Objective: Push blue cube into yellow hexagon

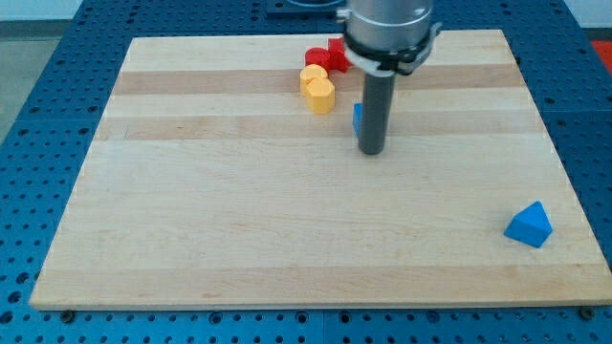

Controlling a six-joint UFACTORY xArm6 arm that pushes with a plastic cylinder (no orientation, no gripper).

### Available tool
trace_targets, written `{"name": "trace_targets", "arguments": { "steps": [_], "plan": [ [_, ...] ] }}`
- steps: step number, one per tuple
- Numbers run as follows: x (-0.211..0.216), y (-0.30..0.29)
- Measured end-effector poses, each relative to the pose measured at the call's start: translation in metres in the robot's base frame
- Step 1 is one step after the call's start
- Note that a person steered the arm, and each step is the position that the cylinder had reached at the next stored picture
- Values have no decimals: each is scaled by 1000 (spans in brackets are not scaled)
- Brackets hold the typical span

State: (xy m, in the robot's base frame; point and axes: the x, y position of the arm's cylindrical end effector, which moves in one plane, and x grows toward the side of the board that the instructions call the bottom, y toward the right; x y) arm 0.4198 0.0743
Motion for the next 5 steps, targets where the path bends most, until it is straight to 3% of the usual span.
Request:
{"name": "trace_targets", "arguments": {
  "steps": [2,4,5],
  "plan": [
    [-30,-8],
    [-54,49],
    [-55,29]
  ]
}}
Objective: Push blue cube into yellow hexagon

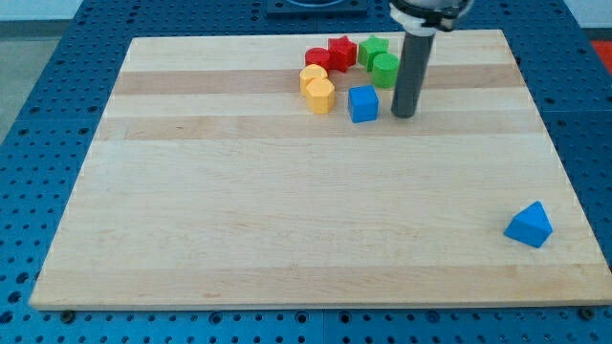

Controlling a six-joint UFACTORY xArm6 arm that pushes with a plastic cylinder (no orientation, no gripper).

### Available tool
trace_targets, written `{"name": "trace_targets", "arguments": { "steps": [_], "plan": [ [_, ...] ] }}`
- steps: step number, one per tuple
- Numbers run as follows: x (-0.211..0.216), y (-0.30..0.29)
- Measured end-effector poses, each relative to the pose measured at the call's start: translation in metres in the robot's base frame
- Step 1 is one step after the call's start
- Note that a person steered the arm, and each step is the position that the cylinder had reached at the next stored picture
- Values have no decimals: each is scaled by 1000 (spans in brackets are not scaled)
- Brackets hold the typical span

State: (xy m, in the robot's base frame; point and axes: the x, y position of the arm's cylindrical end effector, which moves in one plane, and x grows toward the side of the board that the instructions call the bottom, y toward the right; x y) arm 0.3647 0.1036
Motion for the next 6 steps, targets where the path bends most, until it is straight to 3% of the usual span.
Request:
{"name": "trace_targets", "arguments": {
  "steps": [6],
  "plan": [
    [-9,-37]
  ]
}}
